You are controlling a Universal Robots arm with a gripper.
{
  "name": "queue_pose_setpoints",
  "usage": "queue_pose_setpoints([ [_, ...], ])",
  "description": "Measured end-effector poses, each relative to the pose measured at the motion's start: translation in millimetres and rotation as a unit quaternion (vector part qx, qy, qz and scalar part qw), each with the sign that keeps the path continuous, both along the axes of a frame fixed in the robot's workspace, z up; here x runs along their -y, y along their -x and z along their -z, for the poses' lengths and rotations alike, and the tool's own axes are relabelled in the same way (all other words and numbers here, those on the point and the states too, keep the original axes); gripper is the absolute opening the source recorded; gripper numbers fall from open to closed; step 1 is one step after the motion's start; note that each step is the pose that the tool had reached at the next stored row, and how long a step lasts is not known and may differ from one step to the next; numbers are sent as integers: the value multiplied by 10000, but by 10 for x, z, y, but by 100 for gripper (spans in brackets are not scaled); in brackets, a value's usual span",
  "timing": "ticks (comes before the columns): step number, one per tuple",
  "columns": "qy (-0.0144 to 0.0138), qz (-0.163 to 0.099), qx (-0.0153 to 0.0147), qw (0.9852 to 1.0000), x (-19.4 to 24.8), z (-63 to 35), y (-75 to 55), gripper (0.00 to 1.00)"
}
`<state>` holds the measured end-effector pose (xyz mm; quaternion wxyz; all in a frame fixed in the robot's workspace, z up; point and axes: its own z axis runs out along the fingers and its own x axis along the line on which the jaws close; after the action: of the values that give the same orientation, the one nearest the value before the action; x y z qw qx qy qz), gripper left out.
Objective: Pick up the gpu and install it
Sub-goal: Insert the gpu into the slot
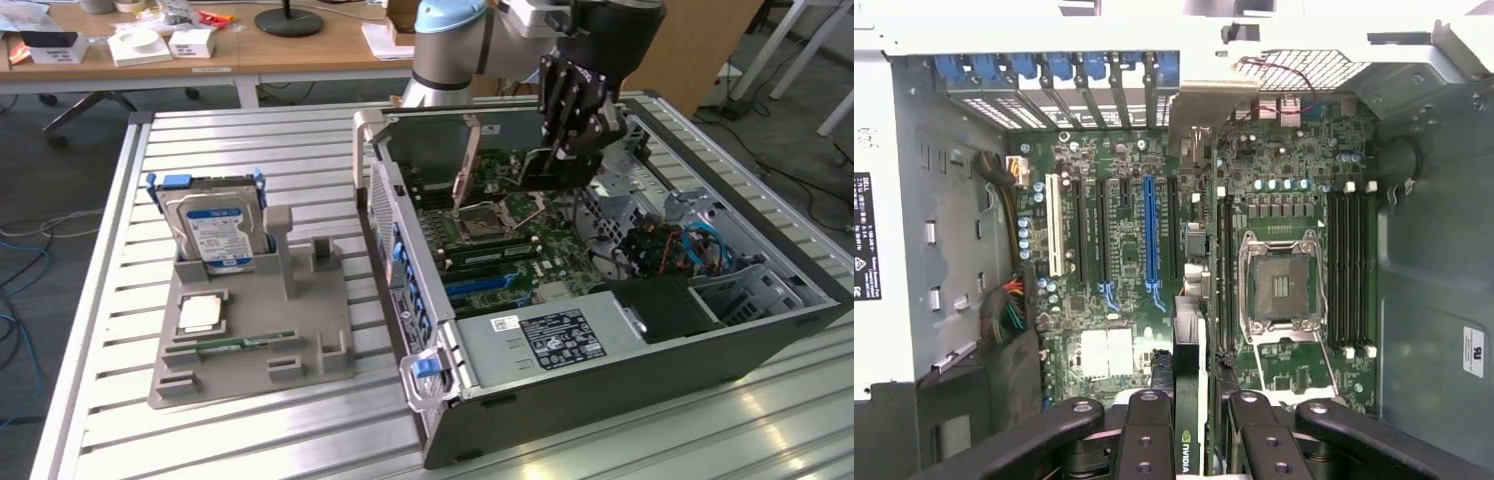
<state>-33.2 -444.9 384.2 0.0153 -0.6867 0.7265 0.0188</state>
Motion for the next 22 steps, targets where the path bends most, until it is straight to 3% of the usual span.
queue_pose_setpoints([
  [14,-58,-30,2,10000,32,175,1,26],
  [19,-62,-31,2,10000,37,176,0,26],
  [22,-62,-31,1,10000,72,176,0,26],
])
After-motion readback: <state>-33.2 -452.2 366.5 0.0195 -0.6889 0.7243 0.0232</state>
